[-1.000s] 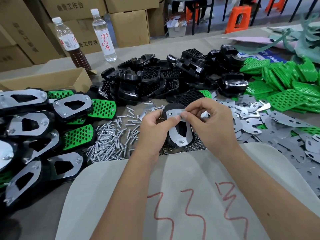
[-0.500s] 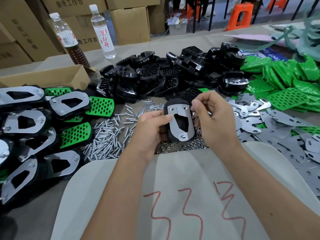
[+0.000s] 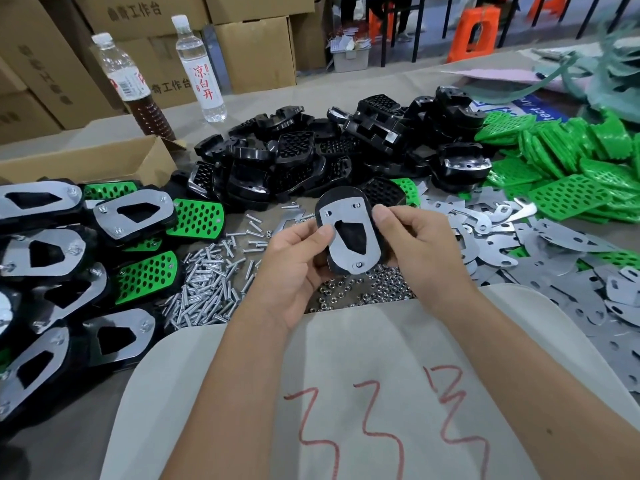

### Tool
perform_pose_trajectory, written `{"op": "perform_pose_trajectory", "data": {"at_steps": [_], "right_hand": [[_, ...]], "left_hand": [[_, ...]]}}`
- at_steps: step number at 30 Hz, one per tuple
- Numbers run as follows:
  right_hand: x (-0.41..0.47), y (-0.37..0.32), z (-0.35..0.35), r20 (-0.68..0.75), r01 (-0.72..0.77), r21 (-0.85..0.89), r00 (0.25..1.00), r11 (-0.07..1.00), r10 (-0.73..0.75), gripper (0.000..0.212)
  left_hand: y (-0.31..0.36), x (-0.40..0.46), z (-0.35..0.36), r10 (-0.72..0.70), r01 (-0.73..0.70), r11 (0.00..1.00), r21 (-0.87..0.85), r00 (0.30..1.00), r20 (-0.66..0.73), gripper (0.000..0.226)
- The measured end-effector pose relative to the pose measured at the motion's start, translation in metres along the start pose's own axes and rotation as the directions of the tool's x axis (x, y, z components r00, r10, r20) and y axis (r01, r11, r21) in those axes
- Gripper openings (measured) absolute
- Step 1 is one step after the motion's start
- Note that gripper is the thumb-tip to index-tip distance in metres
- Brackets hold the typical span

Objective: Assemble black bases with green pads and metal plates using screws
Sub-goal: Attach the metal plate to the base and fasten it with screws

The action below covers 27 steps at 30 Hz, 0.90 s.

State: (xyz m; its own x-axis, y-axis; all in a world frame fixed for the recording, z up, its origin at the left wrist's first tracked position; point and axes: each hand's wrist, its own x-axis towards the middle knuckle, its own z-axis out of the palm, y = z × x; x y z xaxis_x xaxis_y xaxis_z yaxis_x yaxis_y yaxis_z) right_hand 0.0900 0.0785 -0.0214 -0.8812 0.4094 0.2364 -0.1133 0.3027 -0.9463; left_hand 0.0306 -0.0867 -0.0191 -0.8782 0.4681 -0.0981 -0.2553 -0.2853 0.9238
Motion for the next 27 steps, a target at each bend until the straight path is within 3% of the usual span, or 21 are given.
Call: {"op": "perform_pose_trajectory", "data": {"at_steps": [3,11,20,25,27], "right_hand": [[-0.001,-0.003,0.0,0.032,-0.036,0.074,0.999,0.997,0.034,0.021],[-0.002,0.001,-0.002,0.01,-0.047,0.054,0.999,0.997,0.047,0.015],[-0.006,-0.003,0.002,0.069,0.054,0.026,0.996,0.998,-0.056,0.003],[-0.002,0.003,0.001,0.016,-0.008,0.124,1.0,0.992,0.006,0.027],[-0.003,0.004,0.0,0.005,-0.006,0.149,1.0,0.989,0.006,0.027]], "left_hand": [[0.001,0.0,-0.001,-0.003,0.003,1.0,0.017,1.0,0.0,0.027],[0.001,-0.005,0.005,-0.009,0.01,0.998,0.056,1.0,-0.026,0.024],[-0.004,-0.004,0.01,0.048,-0.026,0.992,0.127,0.985,-0.167,0.016],[-0.004,-0.002,0.011,0.04,-0.014,0.994,0.106,0.968,-0.247,0.012],[-0.004,-0.001,0.011,0.038,-0.012,0.995,0.101,0.964,-0.264,0.013]]}}
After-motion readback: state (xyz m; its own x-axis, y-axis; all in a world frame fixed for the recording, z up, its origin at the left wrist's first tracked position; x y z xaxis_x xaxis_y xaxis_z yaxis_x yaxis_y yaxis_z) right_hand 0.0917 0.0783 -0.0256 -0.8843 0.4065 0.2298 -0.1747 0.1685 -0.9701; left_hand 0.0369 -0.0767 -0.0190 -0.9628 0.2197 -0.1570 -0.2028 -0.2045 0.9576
